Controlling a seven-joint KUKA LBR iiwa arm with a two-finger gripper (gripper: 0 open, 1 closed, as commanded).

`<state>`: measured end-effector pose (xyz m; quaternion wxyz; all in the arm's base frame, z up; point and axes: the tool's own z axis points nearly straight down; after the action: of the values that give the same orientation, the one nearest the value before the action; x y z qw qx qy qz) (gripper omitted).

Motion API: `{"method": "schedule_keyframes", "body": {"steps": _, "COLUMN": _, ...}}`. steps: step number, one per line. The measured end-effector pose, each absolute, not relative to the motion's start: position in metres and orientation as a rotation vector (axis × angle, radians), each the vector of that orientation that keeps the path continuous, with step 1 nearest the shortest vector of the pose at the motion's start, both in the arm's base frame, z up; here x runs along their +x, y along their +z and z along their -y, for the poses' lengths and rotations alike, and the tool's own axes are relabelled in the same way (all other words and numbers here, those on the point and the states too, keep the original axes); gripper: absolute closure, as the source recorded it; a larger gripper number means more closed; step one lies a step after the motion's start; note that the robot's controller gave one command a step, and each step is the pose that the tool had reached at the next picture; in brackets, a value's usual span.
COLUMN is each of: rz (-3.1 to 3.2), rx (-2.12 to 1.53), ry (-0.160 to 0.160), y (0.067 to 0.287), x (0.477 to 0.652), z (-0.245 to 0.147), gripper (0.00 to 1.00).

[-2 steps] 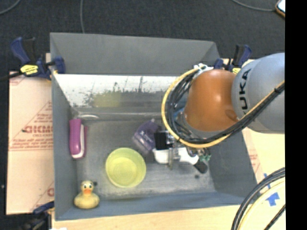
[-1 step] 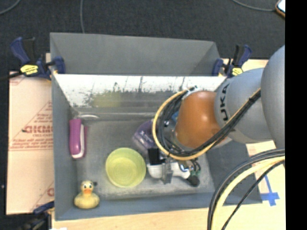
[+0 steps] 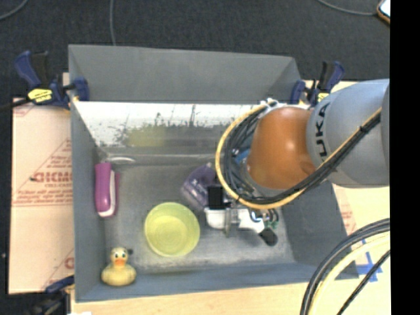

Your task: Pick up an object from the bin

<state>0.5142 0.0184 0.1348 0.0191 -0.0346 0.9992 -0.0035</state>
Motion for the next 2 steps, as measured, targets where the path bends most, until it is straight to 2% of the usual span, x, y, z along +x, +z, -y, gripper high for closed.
{"method": "schedule_keyframes", "body": {"steps": 1, "rz": -3.121, "rx": -0.152, "ry": -0.012, "y": 0.15, "x": 0.51, "z": -0.011, "gripper": 1.0}}
{"method": "schedule_keyframes", "body": {"steps": 2, "rz": -3.111, "rx": 0.072, "ry": -0.006, "y": 0.234, "x": 0.506, "z": -0.04, "gripper": 1.0}}
